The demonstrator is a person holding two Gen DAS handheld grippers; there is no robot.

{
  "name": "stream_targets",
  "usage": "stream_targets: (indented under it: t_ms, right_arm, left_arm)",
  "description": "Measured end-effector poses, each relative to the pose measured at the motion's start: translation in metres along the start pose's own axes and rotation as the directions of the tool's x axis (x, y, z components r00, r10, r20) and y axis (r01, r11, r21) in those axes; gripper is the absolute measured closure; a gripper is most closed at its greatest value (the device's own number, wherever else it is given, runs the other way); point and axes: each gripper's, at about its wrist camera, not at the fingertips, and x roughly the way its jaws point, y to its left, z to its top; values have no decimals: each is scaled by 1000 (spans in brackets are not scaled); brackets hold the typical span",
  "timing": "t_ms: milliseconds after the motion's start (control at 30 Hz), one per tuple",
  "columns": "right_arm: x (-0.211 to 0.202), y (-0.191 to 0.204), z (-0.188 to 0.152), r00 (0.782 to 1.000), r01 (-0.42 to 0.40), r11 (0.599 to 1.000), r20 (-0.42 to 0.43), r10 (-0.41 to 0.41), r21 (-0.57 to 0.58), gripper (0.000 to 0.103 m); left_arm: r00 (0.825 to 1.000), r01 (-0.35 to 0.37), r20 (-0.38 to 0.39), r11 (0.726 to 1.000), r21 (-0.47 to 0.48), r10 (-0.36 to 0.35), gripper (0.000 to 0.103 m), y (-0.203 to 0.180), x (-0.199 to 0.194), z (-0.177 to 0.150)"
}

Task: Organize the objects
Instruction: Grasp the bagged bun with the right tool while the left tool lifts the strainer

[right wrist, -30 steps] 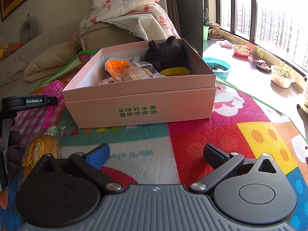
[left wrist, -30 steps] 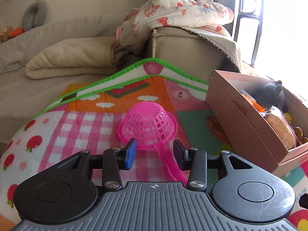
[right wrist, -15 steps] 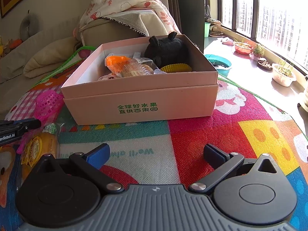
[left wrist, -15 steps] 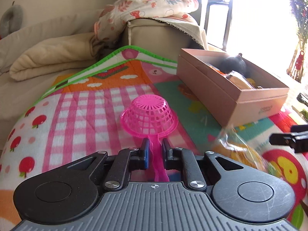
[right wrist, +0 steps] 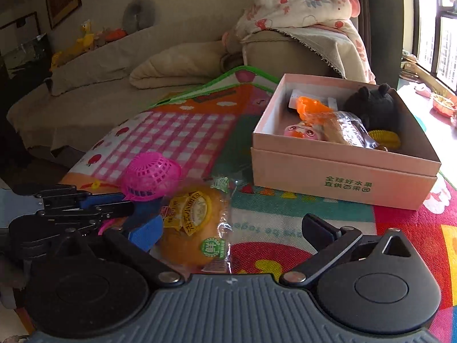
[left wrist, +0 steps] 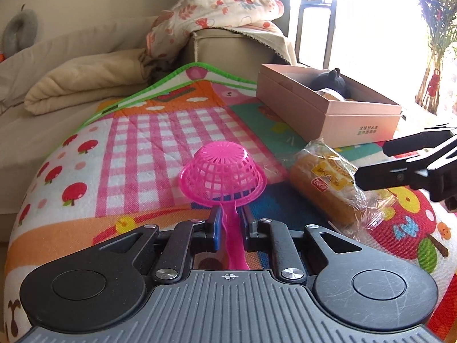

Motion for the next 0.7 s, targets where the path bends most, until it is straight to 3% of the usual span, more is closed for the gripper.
stream_targets:
  t_ms: [67,167,233,300,533,700]
  right_arm:
    - [15,10,2,999,5,1000,-48,-5,1,4]
    - [29,11,4,994,-32,998,-99,37,53,23]
    - [21,16,3,995,-41,998,-90,45,40,46]
    - [7,23,0,996,-34,999,-82,33,-13,54]
    - [-52,-8,-23,999,3,1000,-52,-1,26,56]
    - [-99,-44,-35,994,98,992,29,-101,77,56]
  left_arm:
    - [1000,-6,2,1000,6,6,86,-1,0,-1]
    - [1000,-7,4,1000,5,7,86,-2,0,-1]
    - [1000,-1,7,1000,-9,1,86,-1,0,-1]
    - [1000,1,11,999,-37,-1,86,1,-1,-2]
    - [999,-53,2,998,-38,53,87,-12,-8,-3]
    - [999,42,-10,998,-50,-43,88,-25,-21,-2]
